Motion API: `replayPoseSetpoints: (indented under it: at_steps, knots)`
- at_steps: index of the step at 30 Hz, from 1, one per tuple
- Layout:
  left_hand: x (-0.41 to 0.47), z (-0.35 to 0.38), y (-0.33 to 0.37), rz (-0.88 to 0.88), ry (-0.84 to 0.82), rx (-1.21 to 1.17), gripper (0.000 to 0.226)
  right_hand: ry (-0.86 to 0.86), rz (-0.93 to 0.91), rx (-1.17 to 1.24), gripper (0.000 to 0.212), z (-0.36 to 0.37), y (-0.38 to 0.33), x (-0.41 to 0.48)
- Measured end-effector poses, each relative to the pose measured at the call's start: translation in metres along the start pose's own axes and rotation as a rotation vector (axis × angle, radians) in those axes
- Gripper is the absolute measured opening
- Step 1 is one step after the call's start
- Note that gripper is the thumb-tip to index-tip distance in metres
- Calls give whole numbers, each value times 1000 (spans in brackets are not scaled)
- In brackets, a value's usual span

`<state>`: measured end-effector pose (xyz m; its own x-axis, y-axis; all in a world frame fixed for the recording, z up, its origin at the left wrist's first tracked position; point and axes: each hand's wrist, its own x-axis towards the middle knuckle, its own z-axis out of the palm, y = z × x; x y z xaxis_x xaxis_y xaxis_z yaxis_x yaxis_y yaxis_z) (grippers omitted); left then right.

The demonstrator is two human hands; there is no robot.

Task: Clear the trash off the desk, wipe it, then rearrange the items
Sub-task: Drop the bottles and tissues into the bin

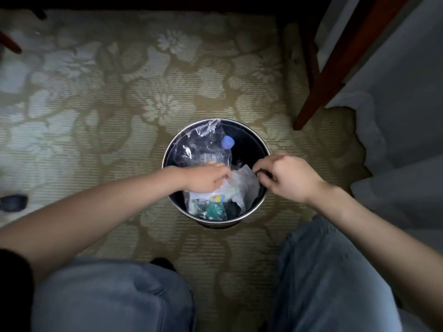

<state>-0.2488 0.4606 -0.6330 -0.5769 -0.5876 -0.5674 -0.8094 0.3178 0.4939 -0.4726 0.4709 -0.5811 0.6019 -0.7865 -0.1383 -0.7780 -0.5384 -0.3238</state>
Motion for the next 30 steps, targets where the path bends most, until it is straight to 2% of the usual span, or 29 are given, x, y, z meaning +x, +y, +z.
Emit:
replayPoseSetpoints:
  at_steps: [4, 8, 12, 14, 16, 20, 26, 30]
  knots:
    - [2, 10, -3, -4, 21, 204, 31, 74, -34, -131, 12, 17, -4, 6]
    - [-16, -4, 16, -46, 253, 557, 33, 101, -104, -287, 29, 19, -14, 16]
    - [-52, -20, 7, 9, 395, 581, 37, 145, -199, -329, 33, 13, -31, 28]
    - [-75, -27, 2, -32, 425, 510, 46, 139, -200, -300, 37, 8, -44, 31]
    - [-102, -36, 2, -150, 406, 386, 56, 114, -175, -260, 41, -1, -62, 33]
    - [-161, -55, 16, -301, 329, 110, 58, -12, -111, -173, 43, -35, -114, 26]
    - [-264, -101, 65, -301, 302, -42, 55, -60, -86, -84, 40, -141, -197, 10]
    - [-346, -148, 99, -376, 326, -193, 56, -49, -53, -67, 39, -225, -253, 2]
